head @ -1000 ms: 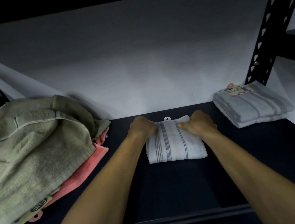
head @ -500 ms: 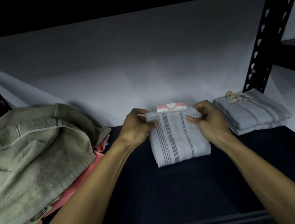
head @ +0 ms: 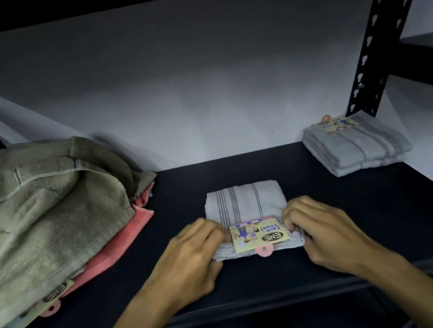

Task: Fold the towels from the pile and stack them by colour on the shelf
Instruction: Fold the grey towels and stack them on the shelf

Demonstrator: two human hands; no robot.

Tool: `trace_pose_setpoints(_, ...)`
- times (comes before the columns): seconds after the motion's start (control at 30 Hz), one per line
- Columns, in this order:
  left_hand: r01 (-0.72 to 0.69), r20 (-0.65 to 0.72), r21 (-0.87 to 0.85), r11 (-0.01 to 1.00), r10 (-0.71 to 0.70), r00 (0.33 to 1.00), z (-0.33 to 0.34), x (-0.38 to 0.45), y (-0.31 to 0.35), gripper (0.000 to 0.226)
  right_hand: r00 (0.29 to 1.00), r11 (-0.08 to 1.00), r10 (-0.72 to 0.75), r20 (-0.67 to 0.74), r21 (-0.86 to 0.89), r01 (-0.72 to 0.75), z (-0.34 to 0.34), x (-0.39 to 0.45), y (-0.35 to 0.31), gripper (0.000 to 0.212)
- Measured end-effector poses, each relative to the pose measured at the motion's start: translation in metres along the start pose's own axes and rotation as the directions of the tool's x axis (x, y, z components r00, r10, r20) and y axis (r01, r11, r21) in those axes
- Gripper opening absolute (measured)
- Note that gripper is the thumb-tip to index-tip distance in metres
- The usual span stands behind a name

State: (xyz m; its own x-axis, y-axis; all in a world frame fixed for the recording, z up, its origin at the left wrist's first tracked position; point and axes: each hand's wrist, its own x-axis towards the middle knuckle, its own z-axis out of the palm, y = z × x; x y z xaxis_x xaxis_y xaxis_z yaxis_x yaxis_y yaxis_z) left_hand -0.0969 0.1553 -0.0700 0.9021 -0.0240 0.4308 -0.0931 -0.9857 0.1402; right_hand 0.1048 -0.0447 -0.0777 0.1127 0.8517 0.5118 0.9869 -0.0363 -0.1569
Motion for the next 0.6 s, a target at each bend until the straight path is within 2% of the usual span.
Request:
trace_pose_setpoints(0.17, 0.024, 0.165, 0.005, 1.000, -0.025, 0.986, -0.010, -0.003, 0.002, 0.050, 0.985, 1.000, 0.001, 0.174, -0.008, 0.000, -0.006, -0.005, 0.002, 0.053)
trace_pose_setpoints(0.23, 0.054, 0.186, -0.042, 0.998, -0.045, 0.982, -0.016, -0.003, 0.000, 0.053, 0.974, 0.997, 0.042, 0.221, 0.052, -0.054, -0.014, -0.007, 0.004, 0.053)
trace_pose_setpoints(0.3, 0.133, 0.131, -0.110, 0.985, -0.118, 0.984, -0.020, 0.001, -0.003, 0.052, 0.974, 0.978, 0.125, 0.191, 0.142, -0.154, -0.019, -0.003, 0.003, 0.052)
trace_pose_setpoints(0.37, 0.210, 0.075, -0.087, 0.974, -0.204, 0.976, -0.021, 0.014, -0.003, 0.045, 0.971, 0.953, 0.211, 0.115, 0.196, -0.230, -0.019, 0.009, -0.001, 0.049)
trace_pose_setpoints(0.43, 0.293, 0.150, -0.021, 0.956, -0.287, 0.946, -0.016, 0.033, -0.003, 0.048, 0.955, 0.937, 0.280, 0.096, 0.190, -0.293, -0.013, 0.028, -0.007, 0.041)
trace_pose_setpoints(0.5, 0.337, 0.304, 0.068, 0.939, -0.341, 0.889, -0.006, 0.051, -0.006, 0.060, 0.915, 0.918, 0.340, 0.218, 0.134, -0.373, -0.003, 0.047, -0.012, 0.042)
trace_pose_setpoints(0.6, 0.303, 0.431, 0.162, 0.939, -0.343, 0.834, 0.011, 0.062, -0.019, 0.066, 0.814, 0.903, 0.389, 0.433, -0.006, -0.429, 0.015, 0.063, -0.014, 0.054)
